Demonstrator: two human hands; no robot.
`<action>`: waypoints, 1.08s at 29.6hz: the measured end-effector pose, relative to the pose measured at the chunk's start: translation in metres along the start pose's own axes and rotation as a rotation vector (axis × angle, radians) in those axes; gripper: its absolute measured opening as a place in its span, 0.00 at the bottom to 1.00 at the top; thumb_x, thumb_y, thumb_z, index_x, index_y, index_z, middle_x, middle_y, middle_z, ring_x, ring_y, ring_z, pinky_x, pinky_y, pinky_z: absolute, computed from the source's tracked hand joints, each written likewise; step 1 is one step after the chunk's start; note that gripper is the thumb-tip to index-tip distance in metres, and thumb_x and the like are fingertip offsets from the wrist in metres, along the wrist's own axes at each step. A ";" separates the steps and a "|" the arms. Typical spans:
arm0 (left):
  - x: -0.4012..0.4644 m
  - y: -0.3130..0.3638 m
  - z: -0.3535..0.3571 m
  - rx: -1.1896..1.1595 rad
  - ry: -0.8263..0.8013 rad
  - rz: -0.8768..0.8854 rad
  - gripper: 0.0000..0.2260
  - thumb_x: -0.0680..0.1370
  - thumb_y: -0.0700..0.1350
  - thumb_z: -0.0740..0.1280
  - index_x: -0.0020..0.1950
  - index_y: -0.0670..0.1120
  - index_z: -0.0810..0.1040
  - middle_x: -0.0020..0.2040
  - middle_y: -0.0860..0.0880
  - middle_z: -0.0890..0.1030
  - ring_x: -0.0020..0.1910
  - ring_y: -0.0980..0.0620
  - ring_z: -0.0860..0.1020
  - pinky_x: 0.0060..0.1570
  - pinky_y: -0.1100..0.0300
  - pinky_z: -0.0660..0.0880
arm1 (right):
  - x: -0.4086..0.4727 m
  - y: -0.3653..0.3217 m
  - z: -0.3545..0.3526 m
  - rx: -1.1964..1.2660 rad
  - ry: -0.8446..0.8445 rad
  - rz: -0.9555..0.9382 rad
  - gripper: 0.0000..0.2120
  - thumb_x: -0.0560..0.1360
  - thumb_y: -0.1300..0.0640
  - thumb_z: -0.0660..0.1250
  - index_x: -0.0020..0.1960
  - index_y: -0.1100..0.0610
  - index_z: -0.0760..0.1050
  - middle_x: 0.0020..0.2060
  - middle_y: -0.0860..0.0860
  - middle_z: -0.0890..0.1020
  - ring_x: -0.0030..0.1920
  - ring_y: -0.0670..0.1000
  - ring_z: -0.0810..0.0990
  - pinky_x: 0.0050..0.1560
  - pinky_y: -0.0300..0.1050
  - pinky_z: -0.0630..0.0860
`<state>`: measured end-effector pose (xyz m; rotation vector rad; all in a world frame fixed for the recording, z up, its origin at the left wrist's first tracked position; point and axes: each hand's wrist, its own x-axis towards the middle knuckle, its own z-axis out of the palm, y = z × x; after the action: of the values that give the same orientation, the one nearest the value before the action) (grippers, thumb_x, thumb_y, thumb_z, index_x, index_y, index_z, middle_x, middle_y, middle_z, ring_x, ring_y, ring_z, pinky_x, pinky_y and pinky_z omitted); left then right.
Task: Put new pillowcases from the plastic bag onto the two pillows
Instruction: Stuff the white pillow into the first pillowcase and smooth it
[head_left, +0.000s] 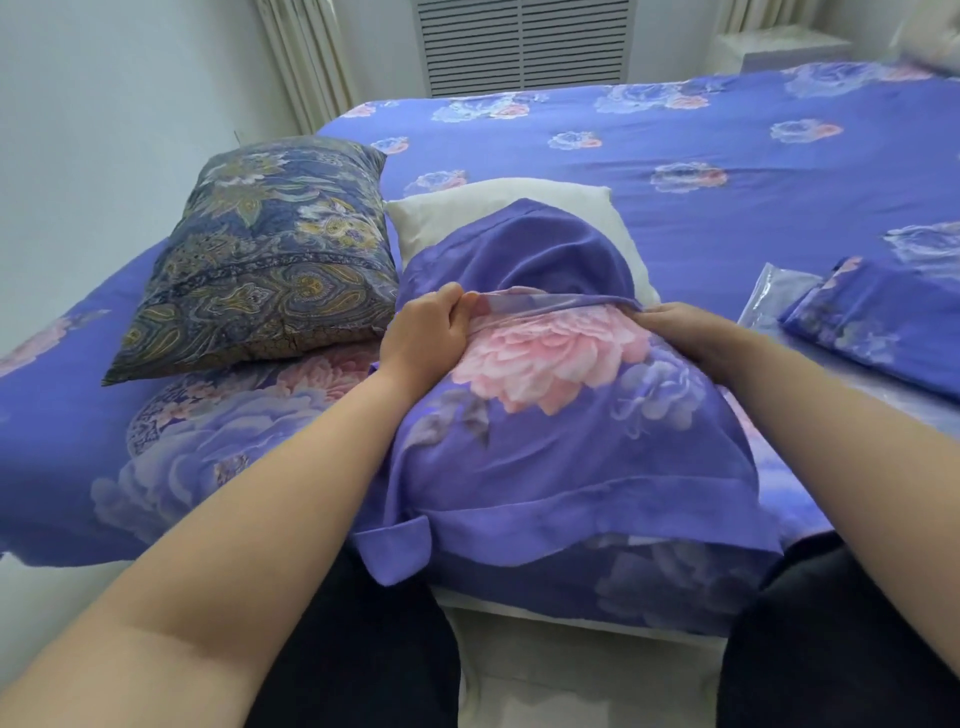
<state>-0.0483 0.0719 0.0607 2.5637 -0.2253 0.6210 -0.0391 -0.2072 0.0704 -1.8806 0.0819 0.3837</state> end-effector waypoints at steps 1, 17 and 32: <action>0.002 -0.007 0.002 0.019 0.003 0.017 0.13 0.81 0.50 0.58 0.37 0.47 0.64 0.39 0.39 0.79 0.42 0.36 0.76 0.34 0.53 0.63 | 0.002 0.000 0.000 -0.031 -0.093 0.018 0.24 0.68 0.37 0.70 0.45 0.59 0.82 0.34 0.51 0.85 0.36 0.51 0.83 0.34 0.39 0.78; 0.013 0.070 -0.027 0.153 -0.193 0.237 0.10 0.76 0.51 0.63 0.55 0.50 0.76 0.53 0.49 0.79 0.54 0.45 0.75 0.53 0.50 0.71 | 0.017 0.016 0.000 -0.590 0.187 -0.185 0.31 0.64 0.26 0.62 0.27 0.55 0.69 0.24 0.50 0.74 0.31 0.52 0.73 0.34 0.47 0.68; -0.107 0.158 0.026 0.527 -0.331 0.921 0.26 0.77 0.61 0.57 0.65 0.42 0.72 0.59 0.45 0.76 0.58 0.43 0.74 0.61 0.49 0.68 | -0.028 0.034 -0.048 -0.392 -0.407 0.115 0.02 0.75 0.59 0.68 0.47 0.53 0.78 0.40 0.51 0.83 0.39 0.47 0.82 0.39 0.41 0.79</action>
<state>-0.1752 -0.0734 0.0574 2.9659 -1.5965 0.5986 -0.0630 -0.2670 0.0616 -2.1458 -0.1721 0.9072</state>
